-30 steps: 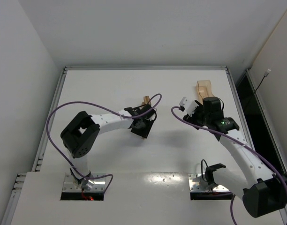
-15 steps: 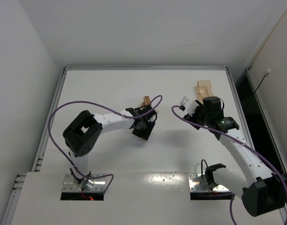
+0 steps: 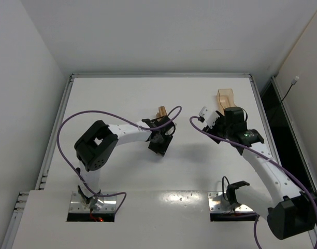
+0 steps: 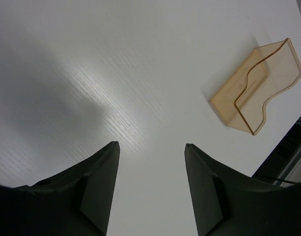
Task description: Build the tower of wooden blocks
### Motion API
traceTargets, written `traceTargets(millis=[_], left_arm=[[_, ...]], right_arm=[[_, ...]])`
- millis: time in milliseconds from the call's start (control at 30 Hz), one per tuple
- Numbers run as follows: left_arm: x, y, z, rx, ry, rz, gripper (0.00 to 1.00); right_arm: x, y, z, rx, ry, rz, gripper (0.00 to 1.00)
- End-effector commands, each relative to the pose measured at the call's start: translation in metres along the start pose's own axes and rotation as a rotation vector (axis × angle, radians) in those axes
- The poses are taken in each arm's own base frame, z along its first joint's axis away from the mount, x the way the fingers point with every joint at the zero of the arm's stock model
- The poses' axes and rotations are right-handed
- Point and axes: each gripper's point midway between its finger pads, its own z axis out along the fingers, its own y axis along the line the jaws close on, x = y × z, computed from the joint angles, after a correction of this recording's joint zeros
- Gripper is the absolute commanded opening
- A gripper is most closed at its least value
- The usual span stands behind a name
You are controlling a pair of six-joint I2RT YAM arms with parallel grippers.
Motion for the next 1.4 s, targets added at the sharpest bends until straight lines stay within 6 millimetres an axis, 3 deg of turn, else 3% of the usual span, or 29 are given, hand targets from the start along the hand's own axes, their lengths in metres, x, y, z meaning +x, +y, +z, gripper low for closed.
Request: traceTargets(millis=[0, 267, 367, 400, 433, 567, 733, 833, 867, 933, 967, 1000, 1067, 1100, 1133, 1200, 1267, 1367], left_arm=[[-0.007, -0.01, 0.001, 0.021, -0.007, 0.015, 0.36], [-0.006, -0.006, 0.001, 0.014, 0.0, 0.006, 0.2], [-0.004, -0.005, 0.004, 0.011, 0.009, 0.018, 0.07], [-0.008, -0.005, 0.002, 0.015, -0.001, 0.041, 0.0], [-0.021, -0.004, -0.004, -0.006, -0.044, 0.042, 0.0], [-0.065, -0.003, -0.048, -0.101, -0.232, 0.081, 0.0], [-0.117, 0.002, -0.135, -0.179, -0.511, 0.056, 0.0], [-0.135, 0.006, -0.162, -0.176, -0.573, 0.058, 0.0], [-0.148, 0.002, -0.181, -0.153, -0.62, 0.053, 0.0], [-0.158, 0.013, -0.187, -0.158, -0.612, 0.058, 0.0], [-0.172, 0.011, -0.2, -0.143, -0.642, 0.063, 0.0], [-0.174, 0.019, -0.187, -0.132, -0.59, 0.069, 0.0], [-0.188, 0.025, -0.187, -0.116, -0.577, 0.051, 0.0], [-0.19, 0.034, -0.169, -0.091, -0.521, 0.047, 0.0], [-0.193, 0.037, -0.164, -0.072, -0.51, 0.041, 0.0], [-0.199, 0.035, -0.155, -0.019, -0.491, 0.049, 0.0], [-0.195, 0.04, -0.134, -0.011, -0.432, 0.042, 0.0], [-0.205, 0.036, -0.13, 0.02, -0.435, 0.043, 0.0]], right_arm=[[-0.021, -0.014, -0.004, 0.035, -0.07, 0.01, 0.53], [-0.019, -0.013, -0.002, 0.029, -0.064, 0.012, 0.53], [-0.021, -0.012, -0.001, 0.022, -0.07, 0.011, 0.53], [-0.021, -0.012, -0.001, 0.022, -0.07, 0.011, 0.53], [-0.021, -0.012, -0.001, 0.022, -0.07, 0.011, 0.53], [-0.018, -0.007, 0.001, 0.006, -0.069, 0.034, 0.53], [-0.016, 0.002, 0.003, -0.015, -0.08, 0.08, 0.53], [-0.018, 0.003, 0.003, -0.023, -0.086, 0.08, 0.53], [-0.021, 0.001, 0.001, -0.017, -0.093, 0.087, 0.53], [-0.017, 0.0, 0.003, -0.018, -0.082, 0.095, 0.53], [-0.02, -0.002, 0.002, -0.013, -0.088, 0.094, 0.53], [-0.02, -0.002, 0.002, -0.012, -0.088, 0.094, 0.53], [-0.023, -0.003, 0.003, -0.02, -0.094, 0.093, 0.53], [-0.023, -0.003, 0.003, -0.02, -0.094, 0.093, 0.53], [-0.023, -0.003, 0.003, -0.02, -0.094, 0.093, 0.53], [-0.022, -0.002, 0.005, -0.025, -0.087, 0.095, 0.53], [-0.025, -0.005, 0.003, -0.02, -0.094, 0.093, 0.53], [-0.019, -0.001, 0.005, -0.038, -0.076, 0.104, 0.53]])
